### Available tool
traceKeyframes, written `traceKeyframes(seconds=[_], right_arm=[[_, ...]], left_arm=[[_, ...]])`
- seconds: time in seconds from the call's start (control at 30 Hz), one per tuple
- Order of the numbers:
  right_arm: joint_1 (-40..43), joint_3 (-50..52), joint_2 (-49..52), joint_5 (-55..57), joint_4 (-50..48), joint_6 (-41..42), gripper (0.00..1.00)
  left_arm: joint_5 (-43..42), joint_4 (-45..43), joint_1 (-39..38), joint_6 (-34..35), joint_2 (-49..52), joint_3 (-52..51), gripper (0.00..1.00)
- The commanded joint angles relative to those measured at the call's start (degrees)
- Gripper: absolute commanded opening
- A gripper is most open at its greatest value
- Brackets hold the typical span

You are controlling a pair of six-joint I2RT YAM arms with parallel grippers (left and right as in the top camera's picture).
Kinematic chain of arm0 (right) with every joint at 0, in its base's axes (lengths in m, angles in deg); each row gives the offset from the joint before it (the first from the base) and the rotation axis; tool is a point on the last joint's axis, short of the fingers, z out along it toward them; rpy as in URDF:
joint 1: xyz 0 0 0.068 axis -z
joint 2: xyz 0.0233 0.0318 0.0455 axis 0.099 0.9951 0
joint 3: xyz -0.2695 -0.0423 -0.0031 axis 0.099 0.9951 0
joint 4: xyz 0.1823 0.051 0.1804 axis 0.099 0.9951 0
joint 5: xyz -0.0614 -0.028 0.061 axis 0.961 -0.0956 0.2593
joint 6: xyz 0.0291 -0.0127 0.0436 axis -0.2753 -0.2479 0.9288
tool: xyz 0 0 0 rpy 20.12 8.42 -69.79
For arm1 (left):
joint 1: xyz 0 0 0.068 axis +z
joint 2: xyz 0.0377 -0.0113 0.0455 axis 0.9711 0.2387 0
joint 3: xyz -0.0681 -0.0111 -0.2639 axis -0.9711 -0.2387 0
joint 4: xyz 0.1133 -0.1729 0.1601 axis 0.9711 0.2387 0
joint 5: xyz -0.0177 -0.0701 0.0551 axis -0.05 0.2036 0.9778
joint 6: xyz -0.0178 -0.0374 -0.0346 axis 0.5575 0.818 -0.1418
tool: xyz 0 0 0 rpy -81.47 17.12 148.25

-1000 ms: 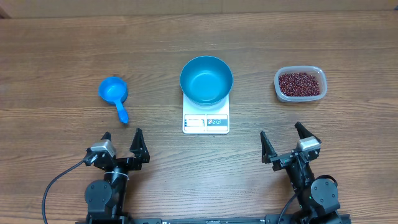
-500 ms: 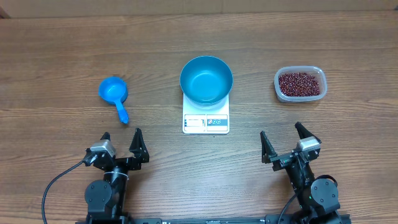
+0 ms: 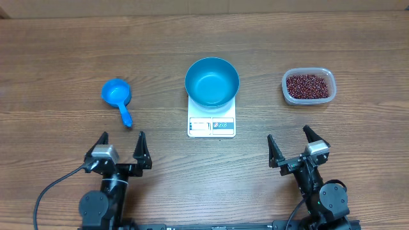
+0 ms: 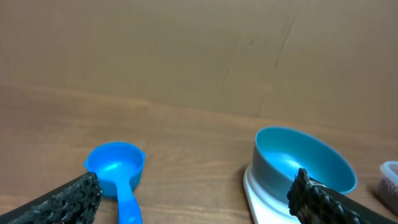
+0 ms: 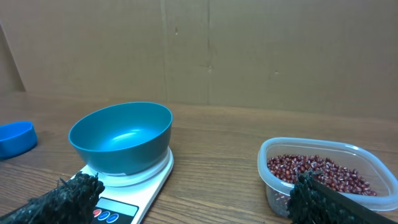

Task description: Scoop item into bowl and weigh 150g on scale

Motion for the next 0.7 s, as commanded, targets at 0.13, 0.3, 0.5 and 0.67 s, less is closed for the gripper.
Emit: traceKeyframes(seconds=[0.13,0.3,0.5,0.67], right_arm=[[0.42,0.61,-0.42,0.59,-0.20,0.11,1.00],[0.42,0.61,-0.42,0.59,-0.20,0.09,1.00],[0.42,0.61,-0.42,0.59,-0.20,0.11,1.00],[0.42,0.61,-0.42,0.59,-0.20,0.11,1.00]], left_arm=[[-0.37,2.08,0.35,-2.32,1.66,8.24,0.99],[-0.35,5.14,0.37,-2.38,11.19,16.46,1.00],[-0.37,11.47,0.37,-2.43,25.62,29.49,0.99],[2.60,23.39,0.37,-3.67,40.50,46.36,1.00]])
